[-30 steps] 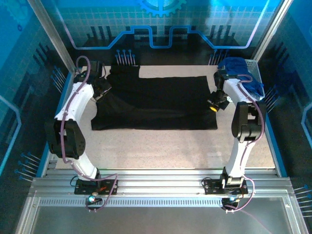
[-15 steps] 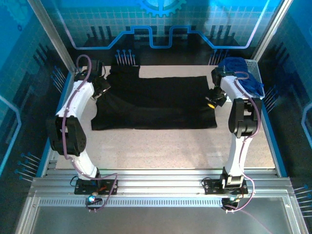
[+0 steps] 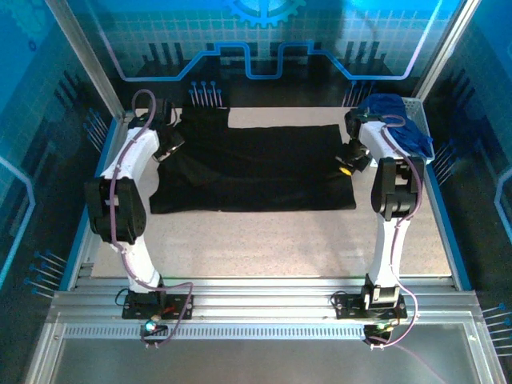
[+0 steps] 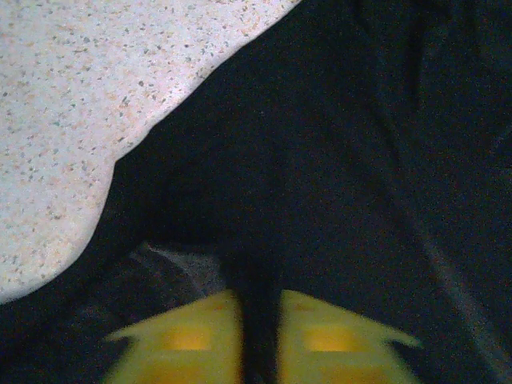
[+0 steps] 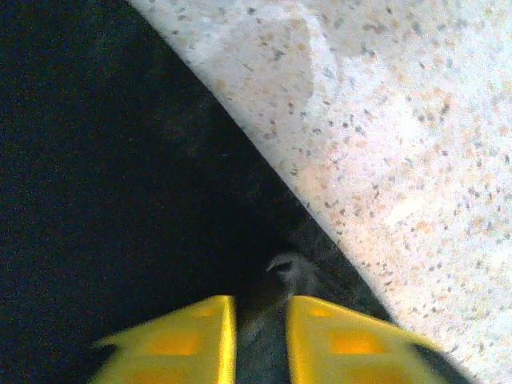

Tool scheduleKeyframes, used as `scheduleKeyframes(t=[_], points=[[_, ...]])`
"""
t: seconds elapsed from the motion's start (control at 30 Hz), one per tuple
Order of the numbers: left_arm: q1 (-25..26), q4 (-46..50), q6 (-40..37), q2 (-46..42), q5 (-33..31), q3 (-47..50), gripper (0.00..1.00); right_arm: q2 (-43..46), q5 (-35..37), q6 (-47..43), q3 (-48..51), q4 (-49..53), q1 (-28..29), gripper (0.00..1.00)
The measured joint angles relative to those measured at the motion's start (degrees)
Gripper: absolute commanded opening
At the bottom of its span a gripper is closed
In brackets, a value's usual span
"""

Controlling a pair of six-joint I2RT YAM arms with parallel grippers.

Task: Fold and stack the t-shirts

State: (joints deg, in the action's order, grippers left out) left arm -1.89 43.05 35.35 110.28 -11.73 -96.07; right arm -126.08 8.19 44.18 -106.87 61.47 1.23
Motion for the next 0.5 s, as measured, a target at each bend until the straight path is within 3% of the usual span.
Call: scheduleKeyframes(t=[0.07,0.23,0.4,0.5], points=[[-0.57,0.13,-0.46,0.37,0.31,-0.28,0.64,0.07,0.02,-1.09,-0.33,-0.02,0.09,0.52],[-1.62,2.16,0.09,-0.68,0.42,0.52,0.71,3.30,-1.14,-2.73,1.55,-1.14,0.33,0.58],[-3.06,3.89,3.96,-10.12,1.81,14.38,0.60,16.20,-3.93,-2.86,15.72,-4.09,0.83,0.51],[-7.21,4.68,7.76,-14.62,4.79,22.84,0.51,24.17,-6.38,-2.32,25.94,-6.03,1.38,0.48]])
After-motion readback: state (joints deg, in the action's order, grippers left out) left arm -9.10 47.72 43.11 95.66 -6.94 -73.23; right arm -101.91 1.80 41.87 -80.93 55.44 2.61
